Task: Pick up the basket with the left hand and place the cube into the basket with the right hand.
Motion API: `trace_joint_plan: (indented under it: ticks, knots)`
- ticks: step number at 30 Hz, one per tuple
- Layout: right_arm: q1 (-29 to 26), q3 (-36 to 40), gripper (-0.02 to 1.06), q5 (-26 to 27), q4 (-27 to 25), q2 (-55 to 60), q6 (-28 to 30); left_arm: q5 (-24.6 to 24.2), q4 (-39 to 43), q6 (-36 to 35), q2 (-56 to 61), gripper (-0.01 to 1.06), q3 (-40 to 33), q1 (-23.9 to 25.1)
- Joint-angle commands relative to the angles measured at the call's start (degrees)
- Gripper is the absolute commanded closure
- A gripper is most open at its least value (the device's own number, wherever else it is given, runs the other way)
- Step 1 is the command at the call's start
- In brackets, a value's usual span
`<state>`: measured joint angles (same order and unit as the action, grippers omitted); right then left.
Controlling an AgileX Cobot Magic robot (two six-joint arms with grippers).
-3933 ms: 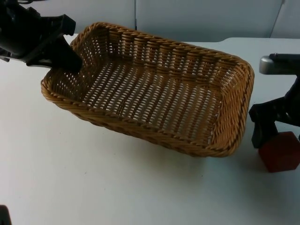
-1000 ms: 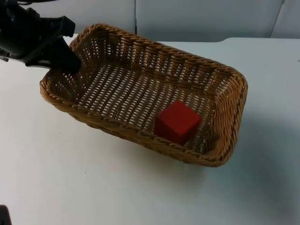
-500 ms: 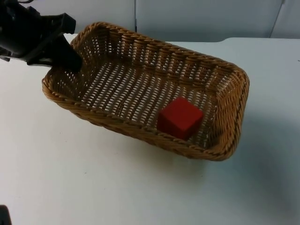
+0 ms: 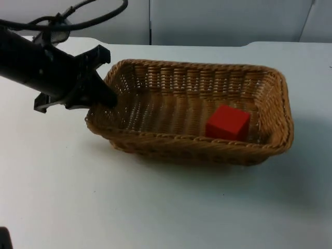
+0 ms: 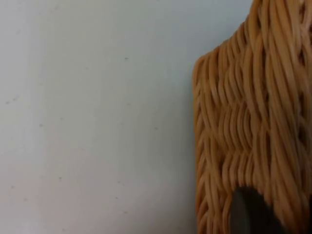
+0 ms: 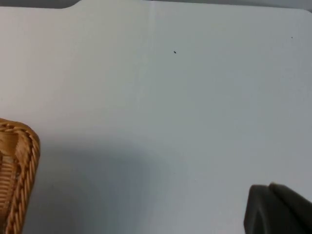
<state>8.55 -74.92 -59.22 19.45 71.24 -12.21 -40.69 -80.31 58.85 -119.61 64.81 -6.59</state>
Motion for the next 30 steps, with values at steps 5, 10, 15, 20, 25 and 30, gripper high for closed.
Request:
trace_joint_plan:
  ticks: [5, 10, 15, 20, 25, 30]
  knots:
    - [-0.53, 0.25, 1.05, -0.48, -0.46, -0.61, 0.68, 3.31, -3.96, 5.07, -0.63, 0.5, 0.44, -0.33]
    - [-0.53, 0.25, 1.05, -0.35, -1.34, -0.61, 0.82, 8.16, 1.23, 6.71, -0.63, 0.31, 1.2, 0.2]
    - [-0.53, 0.25, 1.05, 0.34, -1.34, -0.61, 1.25, 7.64, 6.68, 6.71, 1.85, 0.37, 4.29, 1.25]
    - [-0.53, 0.25, 1.05, 2.13, 0.18, -0.61, 3.1, 6.38, 10.8, 6.71, 10.93, 0.86, 10.45, 1.25]
    - [-0.53, 0.04, 1.05, 3.09, 3.32, -2.5, 3.9, 6.29, 15.77, 6.87, 22.88, 1.05, 15.13, 1.25]
    - [-0.41, 0.04, 1.05, 10.88, 2.78, -11.49, 7.75, 3.71, 29.52, -2.19, 39.31, 1.05, 14.66, 1.25]
